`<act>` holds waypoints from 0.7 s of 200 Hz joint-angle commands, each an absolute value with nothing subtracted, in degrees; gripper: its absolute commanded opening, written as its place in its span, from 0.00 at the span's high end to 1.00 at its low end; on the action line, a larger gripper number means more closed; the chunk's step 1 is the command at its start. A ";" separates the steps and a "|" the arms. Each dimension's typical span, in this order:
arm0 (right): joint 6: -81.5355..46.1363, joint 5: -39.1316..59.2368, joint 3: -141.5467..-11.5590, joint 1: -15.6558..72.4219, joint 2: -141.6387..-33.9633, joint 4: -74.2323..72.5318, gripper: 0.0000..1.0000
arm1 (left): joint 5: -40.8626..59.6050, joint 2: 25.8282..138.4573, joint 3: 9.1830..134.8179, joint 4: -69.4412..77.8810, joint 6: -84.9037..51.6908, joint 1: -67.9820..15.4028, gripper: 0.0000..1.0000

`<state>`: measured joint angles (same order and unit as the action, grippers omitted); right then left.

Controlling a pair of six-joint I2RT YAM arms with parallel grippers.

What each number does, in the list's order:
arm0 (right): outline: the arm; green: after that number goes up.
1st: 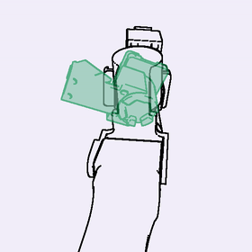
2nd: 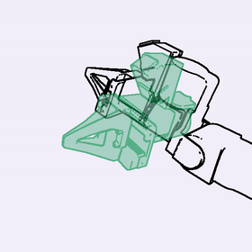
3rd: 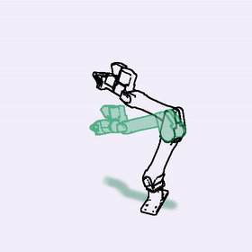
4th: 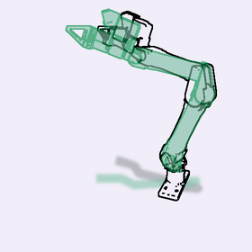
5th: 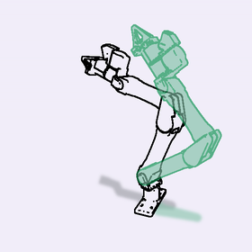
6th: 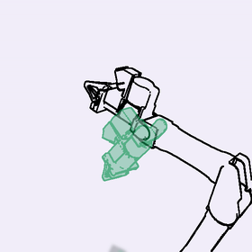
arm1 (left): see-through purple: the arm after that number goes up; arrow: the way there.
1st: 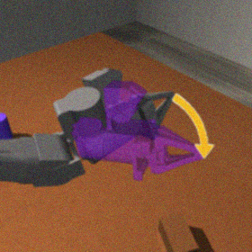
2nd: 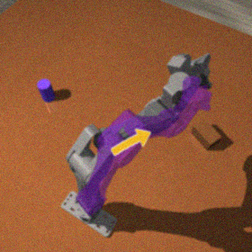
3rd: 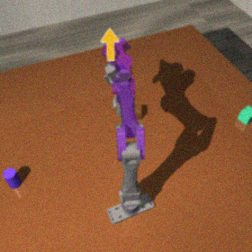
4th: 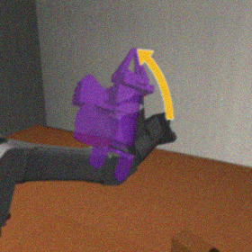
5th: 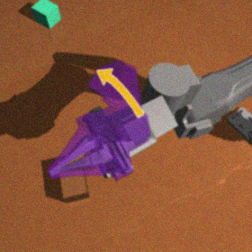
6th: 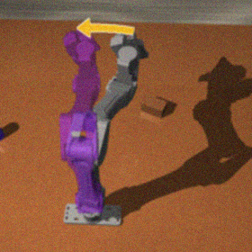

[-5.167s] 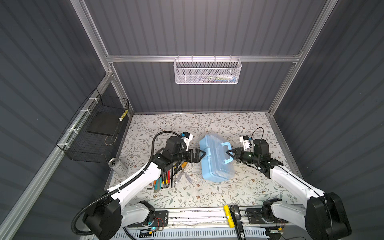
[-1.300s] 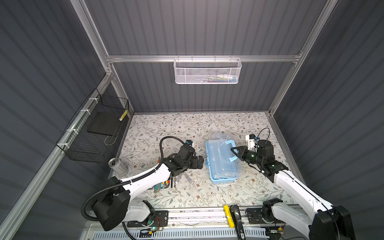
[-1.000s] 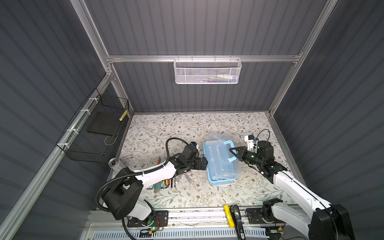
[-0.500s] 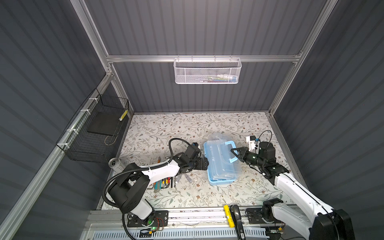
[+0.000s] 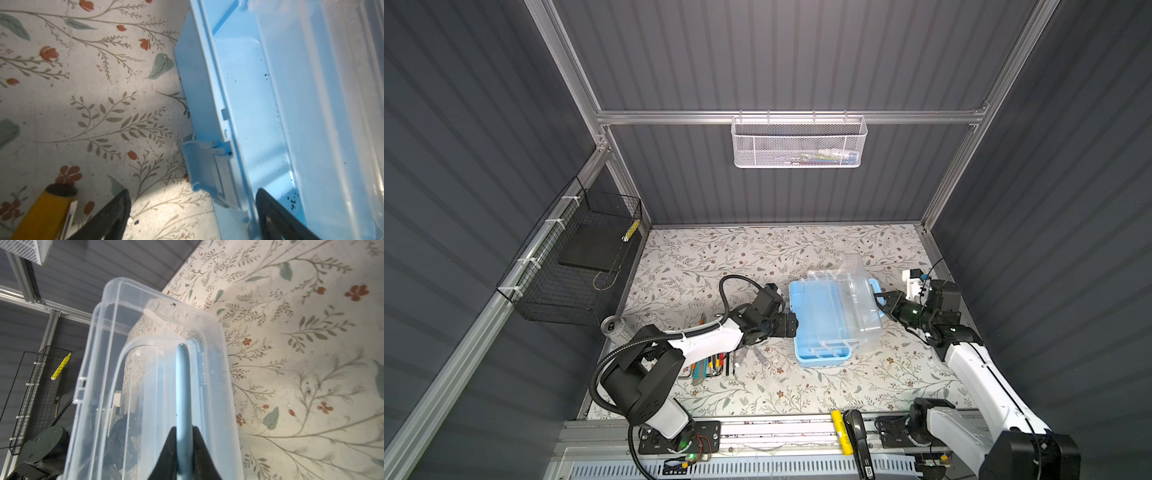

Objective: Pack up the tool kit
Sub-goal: 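Hold blue base with left gripper while right gripper lifts clear lid open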

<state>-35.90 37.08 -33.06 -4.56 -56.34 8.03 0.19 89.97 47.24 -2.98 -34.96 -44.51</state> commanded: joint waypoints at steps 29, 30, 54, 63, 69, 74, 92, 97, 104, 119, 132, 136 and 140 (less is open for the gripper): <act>-32.72 38.39 -31.94 -8.74 -56.19 12.29 0.81 | 3.38 92.50 46.65 -2.99 -34.65 -44.10 0.08; -32.71 38.40 -31.97 -8.81 -56.17 12.30 0.81 | 3.40 92.52 46.70 -2.99 -34.64 -44.11 0.08; -32.26 38.65 -31.65 -10.50 -55.42 13.20 0.79 | 4.29 92.81 47.02 -2.50 -34.42 -44.08 0.09; -31.89 38.92 -31.72 -11.07 -55.21 13.81 0.77 | 4.61 92.75 47.22 -2.45 -34.43 -44.07 0.10; -31.61 39.05 -31.84 -11.60 -55.04 14.34 0.75 | 4.49 92.68 47.28 -2.55 -34.82 -44.11 0.10; -31.40 39.07 -32.00 -11.93 -54.94 14.88 0.74 | 4.78 92.57 47.23 -2.19 -34.99 -44.12 0.10; -30.27 38.81 -32.60 -13.65 -54.84 16.95 0.69 | 5.63 92.11 47.09 -1.10 -35.12 -44.07 0.14; -30.03 38.79 -32.77 -14.23 -54.84 17.51 0.68 | 5.70 91.94 47.03 -0.82 -35.16 -44.08 0.14; -29.81 38.93 -33.02 -15.02 -54.93 18.20 0.67 | 6.09 91.64 47.02 -0.31 -34.99 -44.12 0.14; -29.23 38.96 -33.53 -16.38 -54.85 19.23 0.67 | 6.53 91.23 46.84 0.54 -34.75 -44.12 0.14; -28.96 38.24 -33.99 -17.20 -54.58 20.39 0.67 | 6.93 91.14 46.85 0.84 -34.63 -44.12 0.15; -28.86 38.21 -34.16 -17.46 -54.58 20.67 0.67 | 7.36 91.14 46.85 1.21 -34.61 -44.10 0.15; -28.75 38.15 -34.38 -17.68 -54.50 20.96 0.67 | 7.80 91.21 46.85 1.58 -34.43 -44.12 0.15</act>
